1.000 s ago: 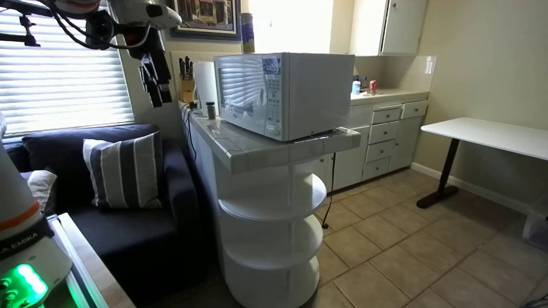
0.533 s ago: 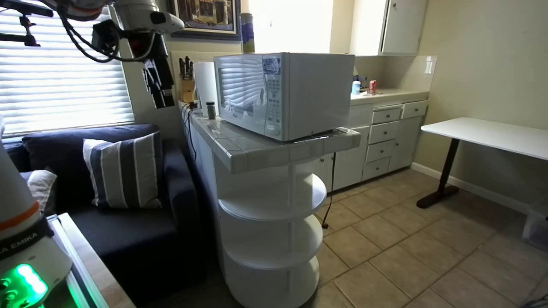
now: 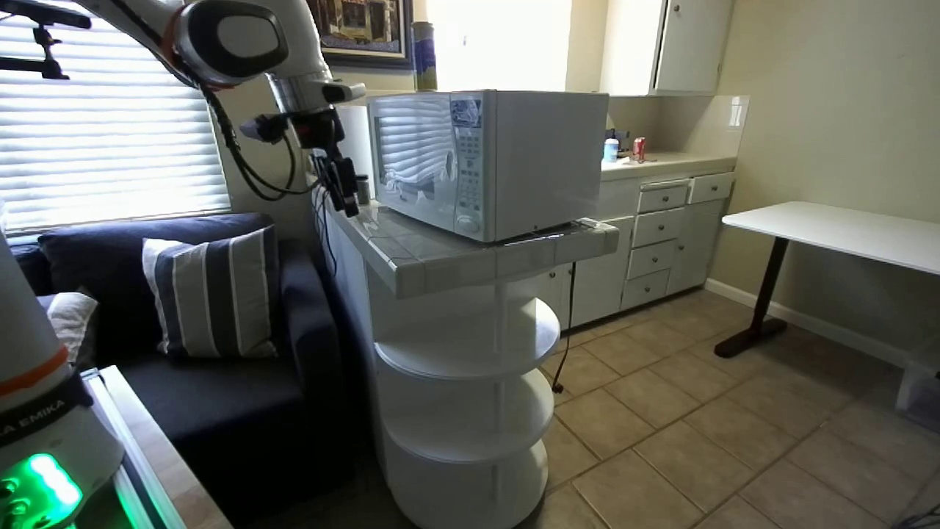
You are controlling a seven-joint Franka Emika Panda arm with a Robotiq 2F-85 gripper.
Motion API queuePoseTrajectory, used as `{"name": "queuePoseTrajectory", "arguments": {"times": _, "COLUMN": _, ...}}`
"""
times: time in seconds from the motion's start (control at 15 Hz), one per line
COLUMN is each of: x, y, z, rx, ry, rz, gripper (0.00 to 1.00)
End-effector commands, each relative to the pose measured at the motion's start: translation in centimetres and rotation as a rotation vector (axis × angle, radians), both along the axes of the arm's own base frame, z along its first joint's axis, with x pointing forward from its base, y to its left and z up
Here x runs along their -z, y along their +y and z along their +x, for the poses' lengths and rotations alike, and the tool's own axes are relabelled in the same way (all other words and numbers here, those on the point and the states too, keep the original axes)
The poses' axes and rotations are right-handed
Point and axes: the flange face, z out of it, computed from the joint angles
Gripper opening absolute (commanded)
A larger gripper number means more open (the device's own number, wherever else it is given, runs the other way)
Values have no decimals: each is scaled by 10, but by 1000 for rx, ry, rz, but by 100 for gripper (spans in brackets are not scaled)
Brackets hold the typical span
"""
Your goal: Open the microwave door
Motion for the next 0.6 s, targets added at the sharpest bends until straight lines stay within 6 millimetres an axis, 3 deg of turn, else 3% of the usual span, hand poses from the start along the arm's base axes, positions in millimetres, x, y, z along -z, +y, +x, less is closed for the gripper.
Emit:
{"name": "queuePoseTrajectory", "arguments": {"times": 0.0, "x": 21, "y": -14, "z": 44, "rx": 30, "ry": -78, "rz": 7, "gripper": 27}}
{"name": "queuePoseTrajectory", "arguments": {"times": 0.27, "x": 38, "y": -31, "z": 76, "rx": 38, "ry": -160, "rz": -17, "gripper": 0}}
{"name": "queuePoseTrajectory", "arguments": {"times": 0.53, "x": 48, "y": -51, "z": 103, "rx": 53, "ry": -209, "rz": -59, "gripper": 0}}
